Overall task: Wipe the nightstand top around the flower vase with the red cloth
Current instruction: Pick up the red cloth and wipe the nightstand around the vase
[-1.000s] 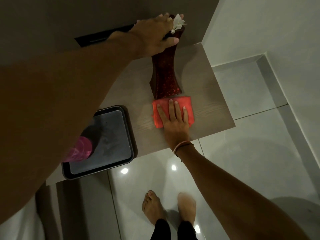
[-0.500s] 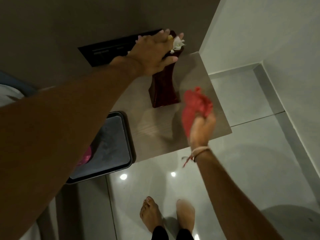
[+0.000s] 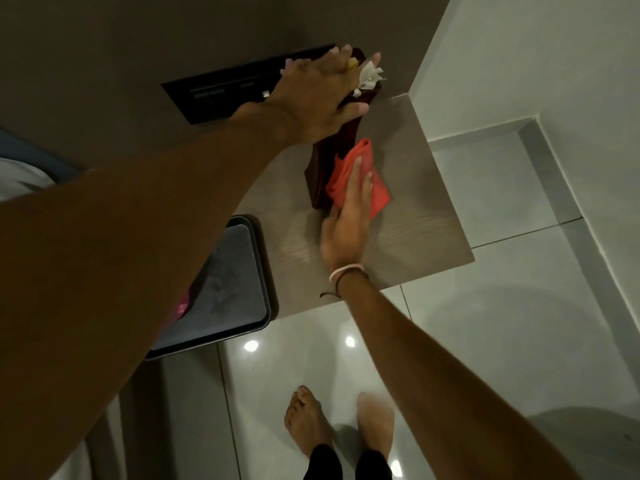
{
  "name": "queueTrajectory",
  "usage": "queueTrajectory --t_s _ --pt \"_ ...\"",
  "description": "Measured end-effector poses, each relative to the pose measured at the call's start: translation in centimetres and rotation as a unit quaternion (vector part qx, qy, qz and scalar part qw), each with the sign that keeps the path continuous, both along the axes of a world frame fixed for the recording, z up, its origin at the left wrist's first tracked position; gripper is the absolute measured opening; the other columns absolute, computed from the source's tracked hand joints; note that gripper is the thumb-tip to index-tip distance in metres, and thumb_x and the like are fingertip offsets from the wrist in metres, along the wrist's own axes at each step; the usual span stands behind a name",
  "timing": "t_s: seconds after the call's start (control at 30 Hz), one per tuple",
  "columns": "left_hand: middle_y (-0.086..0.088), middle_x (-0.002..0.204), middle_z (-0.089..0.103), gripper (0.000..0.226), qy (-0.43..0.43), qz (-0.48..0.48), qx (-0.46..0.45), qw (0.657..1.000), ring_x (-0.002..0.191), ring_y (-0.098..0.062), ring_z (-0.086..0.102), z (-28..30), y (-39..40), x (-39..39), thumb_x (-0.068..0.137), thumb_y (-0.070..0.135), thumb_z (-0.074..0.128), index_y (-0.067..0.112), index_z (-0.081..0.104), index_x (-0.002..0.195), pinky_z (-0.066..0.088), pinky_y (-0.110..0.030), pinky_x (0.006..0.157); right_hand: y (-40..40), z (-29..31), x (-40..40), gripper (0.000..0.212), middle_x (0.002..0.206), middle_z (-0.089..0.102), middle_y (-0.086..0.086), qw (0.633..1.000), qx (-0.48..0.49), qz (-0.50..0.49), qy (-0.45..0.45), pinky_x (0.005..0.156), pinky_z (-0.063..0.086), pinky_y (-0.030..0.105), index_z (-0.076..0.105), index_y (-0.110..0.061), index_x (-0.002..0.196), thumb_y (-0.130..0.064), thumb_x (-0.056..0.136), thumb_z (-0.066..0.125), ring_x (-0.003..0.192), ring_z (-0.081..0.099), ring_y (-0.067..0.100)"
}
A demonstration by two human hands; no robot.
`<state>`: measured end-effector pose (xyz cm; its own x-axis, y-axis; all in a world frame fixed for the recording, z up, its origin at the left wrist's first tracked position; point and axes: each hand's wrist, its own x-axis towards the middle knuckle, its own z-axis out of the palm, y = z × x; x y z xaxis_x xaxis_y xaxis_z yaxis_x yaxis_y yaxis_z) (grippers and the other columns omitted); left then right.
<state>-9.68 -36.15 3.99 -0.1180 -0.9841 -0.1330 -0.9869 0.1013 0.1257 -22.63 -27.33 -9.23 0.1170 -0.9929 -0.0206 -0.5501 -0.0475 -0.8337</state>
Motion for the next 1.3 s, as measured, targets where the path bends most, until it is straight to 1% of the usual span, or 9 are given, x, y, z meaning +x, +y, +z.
queueTrajectory --t_s 0.1,0.2,0.33,0.47,0.77,0.93,1.07,1.2,1.3 --pt "-0.018 0.167 0.02 0.067 0.003 0.008 0.002 1.0 0.155 -0.036 0.019 0.1 0.2 -0.2 0.104 0.044 0.04 0.019 0.014 0.161 0.021 -0.058 0.123 3.2 -1.1 -0.2 0.083 0.168 0.003 0.014 0.991 0.027 0.122 0.056 0.122 0.023 0.059 -0.004 -0.04 0.155 -0.01 0.098 0.049 0.155 0.003 0.034" --pt "-0.019 0.167 0.018 0.066 -0.003 0.009 0.0 1.0 0.153 -0.039 0.021 0.1 0.9 -0.8 0.104 0.044 0.039 0.019 0.015 0.161 0.021 -0.061 0.122 5.9 -1.7 -1.1 0.063 0.166 0.018 0.015 0.978 -0.01 0.192 0.08 0.123 0.022 0.056 0.02 -0.025 0.156 -0.012 0.102 0.049 0.154 0.015 0.032" --pt "-0.017 0.169 0.011 0.066 -0.007 0.02 -0.011 1.0 0.157 -0.033 0.012 -0.2 1.9 -1.6 0.105 0.046 0.036 0.027 0.009 0.161 0.014 -0.054 0.126 7.5 -0.5 -2.3 0.05 0.154 0.046 0.012 0.989 0.014 0.101 -0.104 0.118 0.038 0.041 0.038 -0.007 0.15 -0.002 0.101 0.045 0.144 0.041 0.018" --pt "-0.017 0.169 0.01 0.065 -0.01 0.021 -0.032 0.999 0.158 -0.03 0.01 -0.5 3.0 -2.4 0.104 0.046 0.038 0.028 0.011 0.161 0.014 -0.052 0.126 6.6 1.1 -4.6 0.041 0.122 0.059 -0.01 0.95 0.162 -0.051 -0.262 0.087 0.047 0.008 0.044 -0.027 0.141 -0.016 0.101 0.05 0.106 0.059 -0.01" --pt "-0.013 0.171 0.002 0.065 -0.041 0.041 -0.064 0.996 0.158 -0.027 0.006 -2.1 6.1 -4.9 0.104 0.047 0.037 0.033 0.009 0.161 0.012 -0.048 0.126 4.2 1.5 -8.6 0.046 0.135 0.059 0.004 0.835 0.333 -0.173 -0.402 0.108 0.046 0.045 0.05 -0.023 0.141 -0.013 0.097 0.058 0.122 0.058 0.023" --pt "-0.013 0.17 0.01 0.068 0.048 0.036 -0.061 0.996 0.158 -0.026 0.008 -1.0 6.7 -4.8 0.103 0.048 0.042 0.026 0.014 0.161 0.006 -0.049 0.127 3.6 2.8 -9.1 0.042 0.131 0.064 0.016 0.79 0.372 -0.154 -0.463 0.102 0.05 0.044 0.056 -0.012 0.134 0.002 0.094 0.055 0.117 0.063 0.029" --pt "-0.011 0.169 0.018 0.058 0.233 0.134 -0.158 0.95 0.158 -0.024 0.009 0.4 10.0 -3.3 0.107 0.033 0.038 0.018 0.021 0.16 0.004 -0.047 0.128 3.9 4.0 -8.7 0.045 0.135 0.062 0.019 0.776 0.444 -0.064 -0.443 0.106 0.048 0.05 0.053 -0.007 0.139 0.0 0.094 0.056 0.124 0.06 0.034" --pt "-0.011 0.169 0.018 0.054 0.227 0.232 -0.191 0.927 0.158 -0.025 0.009 1.0 16.1 0.9 0.109 0.028 0.033 0.015 0.022 0.16 0.006 -0.047 0.129 6.1 4.7 -2.9 0.04 0.117 0.069 0.014 0.787 0.495 0.058 -0.363 0.089 0.058 0.041 0.059 -0.007 0.13 -0.002 0.091 0.063 0.101 0.068 0.024" --pt "-0.01 0.17 0.017 0.055 0.193 0.278 -0.184 0.923 0.158 -0.023 0.008 0.9 20.1 4.2 0.109 0.031 0.031 0.017 0.018 0.161 0.007 -0.047 0.129 7.9 4.3 2.7 0.042 0.12 0.067 0.021 0.815 0.498 0.074 -0.286 0.097 0.055 0.047 0.057 -0.001 0.128 0.0 0.087 0.07 0.103 0.066 0.028"
